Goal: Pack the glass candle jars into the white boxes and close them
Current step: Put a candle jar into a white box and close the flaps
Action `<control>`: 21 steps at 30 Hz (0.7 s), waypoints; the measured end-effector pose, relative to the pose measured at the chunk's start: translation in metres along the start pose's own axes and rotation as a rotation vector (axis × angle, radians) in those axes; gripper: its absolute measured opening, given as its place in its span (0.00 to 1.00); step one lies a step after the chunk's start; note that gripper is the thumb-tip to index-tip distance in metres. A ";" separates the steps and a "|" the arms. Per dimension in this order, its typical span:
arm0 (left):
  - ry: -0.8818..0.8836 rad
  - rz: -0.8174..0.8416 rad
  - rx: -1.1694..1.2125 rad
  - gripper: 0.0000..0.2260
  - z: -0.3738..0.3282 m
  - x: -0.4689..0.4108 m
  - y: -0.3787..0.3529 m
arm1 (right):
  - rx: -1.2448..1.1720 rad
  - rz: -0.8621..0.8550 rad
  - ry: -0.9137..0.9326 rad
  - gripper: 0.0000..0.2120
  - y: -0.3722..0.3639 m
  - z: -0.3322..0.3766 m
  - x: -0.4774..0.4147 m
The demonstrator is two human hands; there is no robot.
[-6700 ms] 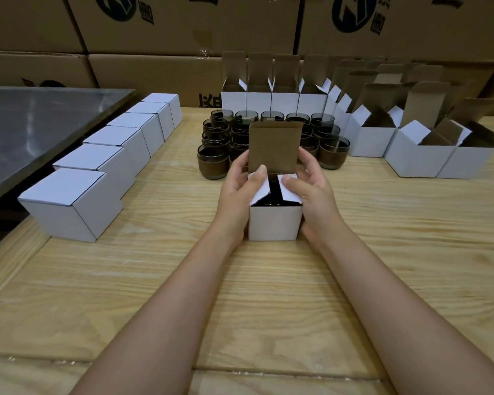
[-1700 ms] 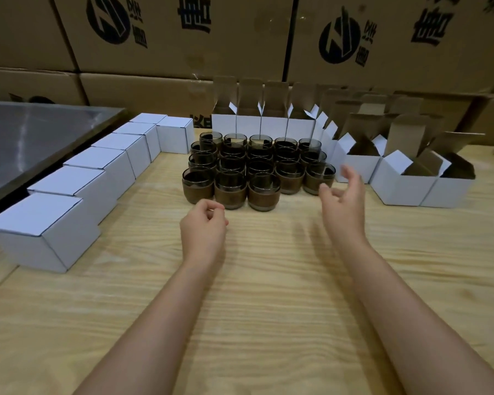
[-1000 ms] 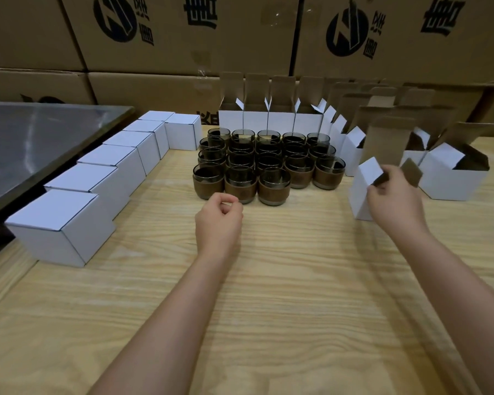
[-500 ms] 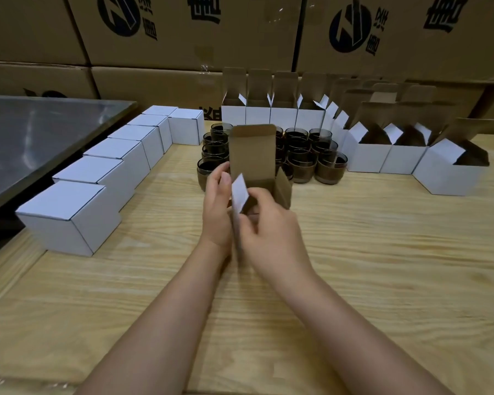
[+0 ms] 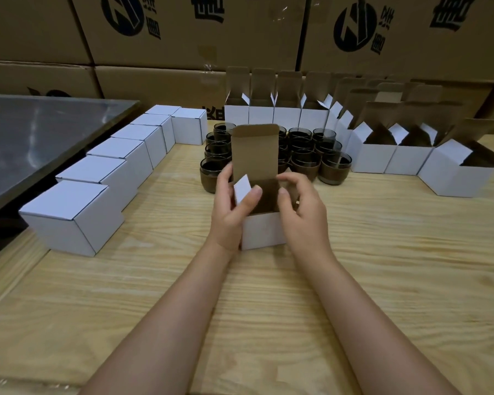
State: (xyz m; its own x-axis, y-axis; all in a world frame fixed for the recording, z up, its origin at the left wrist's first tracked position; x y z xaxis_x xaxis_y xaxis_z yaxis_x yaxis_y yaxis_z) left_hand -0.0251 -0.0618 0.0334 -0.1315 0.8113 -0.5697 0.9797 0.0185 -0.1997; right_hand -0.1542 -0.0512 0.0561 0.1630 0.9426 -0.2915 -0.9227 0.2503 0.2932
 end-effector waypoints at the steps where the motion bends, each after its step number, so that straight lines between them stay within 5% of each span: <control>1: -0.029 0.032 -0.081 0.41 0.000 0.001 -0.002 | -0.035 -0.016 -0.006 0.12 0.001 -0.004 0.001; 4: -0.089 0.031 -0.186 0.40 -0.001 0.001 -0.003 | -0.137 -0.054 -0.048 0.14 0.003 -0.014 0.001; 11: -0.162 -0.156 -0.094 0.12 -0.004 -0.002 0.011 | -0.467 0.096 -0.291 0.13 0.000 -0.039 -0.009; 21: -0.087 -0.088 -0.181 0.23 -0.002 -0.009 0.023 | -0.510 0.218 -0.336 0.15 -0.005 -0.043 -0.017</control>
State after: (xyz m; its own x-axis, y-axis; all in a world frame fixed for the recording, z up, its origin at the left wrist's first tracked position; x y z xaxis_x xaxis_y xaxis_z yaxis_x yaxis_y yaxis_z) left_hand -0.0014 -0.0679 0.0359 -0.2229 0.7487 -0.6243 0.9740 0.1980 -0.1103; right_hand -0.1678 -0.0783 0.0204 -0.0227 0.9984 0.0512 -0.9835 -0.0131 -0.1804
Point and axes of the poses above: each hand's wrist, its own x-axis away from the middle knuckle, its own y-axis out of the back of the hand, z = x × y, the point moved 6 cm from there along -x, towards the middle knuckle, and after that the axes turned 13 degrees about -y, right-handed, at the moved point
